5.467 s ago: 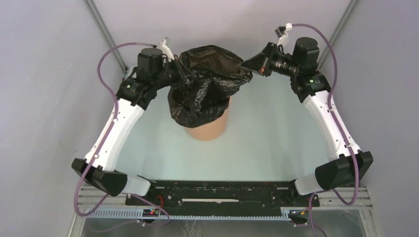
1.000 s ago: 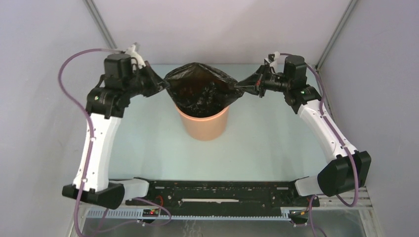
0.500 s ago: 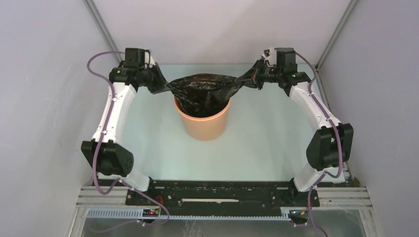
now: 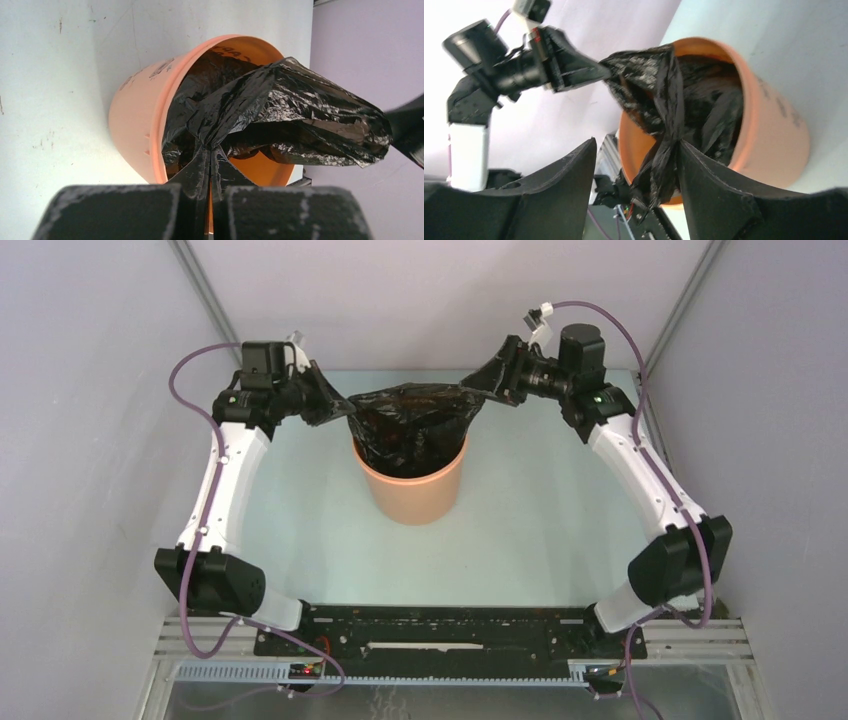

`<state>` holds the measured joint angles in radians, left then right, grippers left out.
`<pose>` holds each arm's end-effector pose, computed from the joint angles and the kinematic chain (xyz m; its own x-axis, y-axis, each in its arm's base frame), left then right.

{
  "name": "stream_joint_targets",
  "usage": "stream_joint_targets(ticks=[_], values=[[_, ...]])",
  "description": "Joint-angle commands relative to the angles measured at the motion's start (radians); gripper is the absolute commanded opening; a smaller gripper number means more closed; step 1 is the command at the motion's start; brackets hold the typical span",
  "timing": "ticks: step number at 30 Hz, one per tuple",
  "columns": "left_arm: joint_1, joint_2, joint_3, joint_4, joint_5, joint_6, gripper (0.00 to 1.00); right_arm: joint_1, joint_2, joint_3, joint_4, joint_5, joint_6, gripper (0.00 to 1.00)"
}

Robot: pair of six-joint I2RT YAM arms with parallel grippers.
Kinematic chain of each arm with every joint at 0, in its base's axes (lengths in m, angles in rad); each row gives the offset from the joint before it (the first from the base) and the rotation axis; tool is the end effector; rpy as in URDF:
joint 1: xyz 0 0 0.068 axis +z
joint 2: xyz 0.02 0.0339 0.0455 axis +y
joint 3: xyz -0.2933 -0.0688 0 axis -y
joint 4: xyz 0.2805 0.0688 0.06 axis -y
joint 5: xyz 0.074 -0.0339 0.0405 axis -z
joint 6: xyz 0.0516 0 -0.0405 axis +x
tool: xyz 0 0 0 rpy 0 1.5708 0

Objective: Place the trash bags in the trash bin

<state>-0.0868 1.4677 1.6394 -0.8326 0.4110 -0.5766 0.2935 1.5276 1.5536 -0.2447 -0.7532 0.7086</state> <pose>0.3486 -0.0510 0.4378 -0.7273 -0.4384 -0.5281 -0.0033 0.7717 -0.6360 0.3681 0.1481 0.4496 -0.7110 0.2811 -0.6446 -0.5104 0.4244 0.7479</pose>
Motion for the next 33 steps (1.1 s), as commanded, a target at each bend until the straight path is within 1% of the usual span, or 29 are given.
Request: stream_joint_targets(ticks=[1,3,5,6,8,11,12,17,20,22,25,30,33], values=[[-0.001,-0.026,-0.006,0.045,0.033,-0.015,0.00,0.023,0.098,0.103,-0.071,0.119,-0.080,0.67],[0.000,-0.029,-0.006,0.062,0.025,-0.017,0.00,0.026,0.125,0.135,-0.081,0.132,-0.069,0.61],[0.002,-0.022,-0.003,0.082,0.024,-0.021,0.00,0.026,0.145,0.154,-0.102,0.161,-0.045,0.52],[0.003,-0.017,0.003,0.085,0.021,-0.022,0.00,0.024,0.156,0.158,-0.111,0.181,-0.025,0.44],[0.007,-0.002,0.020,0.078,-0.005,-0.022,0.00,0.018,0.166,0.155,-0.117,0.220,0.034,0.24],[0.019,0.021,0.020,0.088,-0.074,-0.035,0.00,0.004,0.186,0.144,-0.119,0.260,0.117,0.04],[0.023,0.034,0.020,0.095,-0.089,-0.037,0.00,-0.002,0.195,0.145,-0.122,0.267,0.139,0.00],[0.035,0.131,0.073,0.091,-0.080,-0.036,0.00,-0.025,0.250,0.162,-0.123,0.262,0.199,0.00],[0.037,0.193,0.127,0.023,-0.110,-0.020,0.00,-0.023,0.283,0.184,-0.148,0.269,0.207,0.00],[0.038,0.224,0.141,0.014,-0.111,-0.016,0.00,-0.017,0.316,0.209,-0.164,0.270,0.194,0.00],[0.041,0.254,0.170,0.030,-0.077,-0.022,0.00,-0.013,0.354,0.241,-0.177,0.253,0.200,0.00],[0.042,0.283,0.193,0.067,-0.067,-0.049,0.00,-0.009,0.383,0.259,-0.182,0.267,0.215,0.00],[0.042,0.310,0.206,0.063,-0.056,-0.057,0.00,-0.013,0.400,0.266,-0.195,0.282,0.206,0.00]])
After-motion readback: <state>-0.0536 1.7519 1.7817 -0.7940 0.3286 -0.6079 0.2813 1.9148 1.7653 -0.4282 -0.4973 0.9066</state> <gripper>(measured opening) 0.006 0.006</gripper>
